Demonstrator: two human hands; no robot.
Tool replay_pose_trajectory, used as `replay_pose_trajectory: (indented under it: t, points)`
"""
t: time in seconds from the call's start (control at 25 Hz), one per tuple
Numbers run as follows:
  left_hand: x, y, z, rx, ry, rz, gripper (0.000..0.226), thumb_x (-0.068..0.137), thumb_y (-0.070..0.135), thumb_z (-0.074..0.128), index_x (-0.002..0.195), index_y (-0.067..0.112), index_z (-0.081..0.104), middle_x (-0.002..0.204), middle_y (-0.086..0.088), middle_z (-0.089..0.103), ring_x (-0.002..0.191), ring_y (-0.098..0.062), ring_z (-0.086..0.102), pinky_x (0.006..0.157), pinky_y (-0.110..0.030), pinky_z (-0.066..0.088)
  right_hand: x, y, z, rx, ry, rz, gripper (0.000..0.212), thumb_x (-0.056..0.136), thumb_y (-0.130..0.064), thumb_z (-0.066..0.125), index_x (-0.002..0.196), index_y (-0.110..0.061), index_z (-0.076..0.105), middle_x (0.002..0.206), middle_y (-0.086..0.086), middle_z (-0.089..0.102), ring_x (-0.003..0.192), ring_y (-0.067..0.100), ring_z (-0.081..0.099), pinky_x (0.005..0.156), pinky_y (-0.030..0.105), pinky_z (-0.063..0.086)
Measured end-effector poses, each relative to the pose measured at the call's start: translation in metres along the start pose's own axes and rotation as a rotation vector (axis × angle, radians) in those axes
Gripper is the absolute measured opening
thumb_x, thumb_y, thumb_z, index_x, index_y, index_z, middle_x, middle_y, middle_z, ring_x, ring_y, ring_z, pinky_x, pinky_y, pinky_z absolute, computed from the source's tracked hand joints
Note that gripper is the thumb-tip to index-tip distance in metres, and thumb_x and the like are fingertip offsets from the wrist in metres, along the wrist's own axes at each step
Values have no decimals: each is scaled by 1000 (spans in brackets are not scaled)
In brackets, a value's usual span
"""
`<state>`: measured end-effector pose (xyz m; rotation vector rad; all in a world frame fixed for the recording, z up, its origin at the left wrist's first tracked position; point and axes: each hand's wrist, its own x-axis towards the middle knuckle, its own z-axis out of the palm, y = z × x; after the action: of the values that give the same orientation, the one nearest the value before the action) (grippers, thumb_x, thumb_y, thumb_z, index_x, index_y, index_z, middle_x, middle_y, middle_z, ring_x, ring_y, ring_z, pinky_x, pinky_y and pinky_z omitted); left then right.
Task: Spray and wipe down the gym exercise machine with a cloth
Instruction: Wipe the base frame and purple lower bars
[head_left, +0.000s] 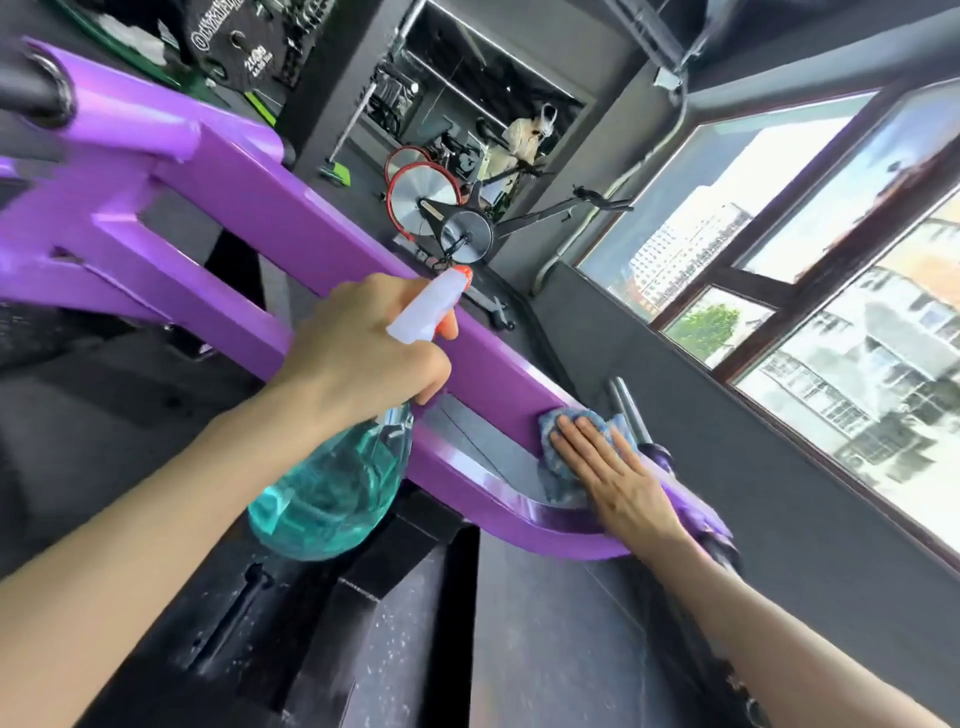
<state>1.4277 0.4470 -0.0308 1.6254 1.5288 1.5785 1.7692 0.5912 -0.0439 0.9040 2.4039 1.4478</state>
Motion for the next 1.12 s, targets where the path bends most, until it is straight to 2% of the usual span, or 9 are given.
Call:
replay_pose_trajectory:
  t: [0.08,0.16,0.24,0.4,0.6,0.76,0.88,0.96,1.12]
  points:
    - [3,10,23,-42,-28,23,37,43,25,52,80,27,55,62,9,58,67,-20,54,56,-28,39,-40,23,-8,182,-105,244,51,93,-7,38,144,-9,33,152,6,32,142,24,26,111,34,24]
    - [3,17,45,-78,-63,50,38,43,25,52,81,28,55,63,4,59,66,-25,56,57,-29,42,-63,36,-8,302,-223,499,25,100,-15,38,121,-12,51,130,12,55,121,33,50,93,35,36]
    - [0,21,61,-114,-89,54,37,43,25,52,80,29,55,62,7,58,64,-23,55,57,-28,42,-61,51,-2,355,-360,606,23,102,-26,34,108,-13,52,121,17,59,112,37,54,86,36,38]
    - [-5,18,69,-142,-136,46,39,44,24,53,82,26,57,60,3,58,64,-26,55,63,-34,50,-29,69,11,577,-586,912,41,102,-21,30,140,-17,43,140,12,48,125,29,48,92,24,38]
    - [-7,-2,54,-95,-90,-56,41,43,24,52,82,29,60,65,5,60,65,-18,56,64,-32,50,-47,48,1,643,-459,940,34,99,-19,37,132,-15,44,133,18,51,118,35,51,94,36,39]
    - [-10,-11,45,-51,-97,-93,39,43,24,52,81,30,59,62,4,58,64,-21,55,66,-34,50,-37,45,-6,577,-478,1285,33,96,-11,35,127,-6,44,131,19,48,120,37,47,99,44,40]
    - [-12,-12,43,-63,-108,-104,39,43,24,52,81,30,58,61,2,56,64,-23,53,69,-37,50,-30,-11,-18,425,-12,1291,28,91,-5,36,114,-1,51,113,21,55,106,39,51,86,47,40]
    - [-12,-12,42,-61,-111,-91,38,43,24,52,80,30,58,64,3,56,65,-23,52,69,-38,50,-31,-67,-27,545,263,1227,23,89,-6,42,105,1,56,98,21,59,92,39,55,72,41,37]
    - [-14,-22,35,-48,-107,-94,36,43,23,53,78,29,58,69,2,58,69,-23,53,67,-36,49,26,-136,-4,870,21,1098,32,93,-11,34,118,-2,53,114,16,55,107,34,49,83,33,27]
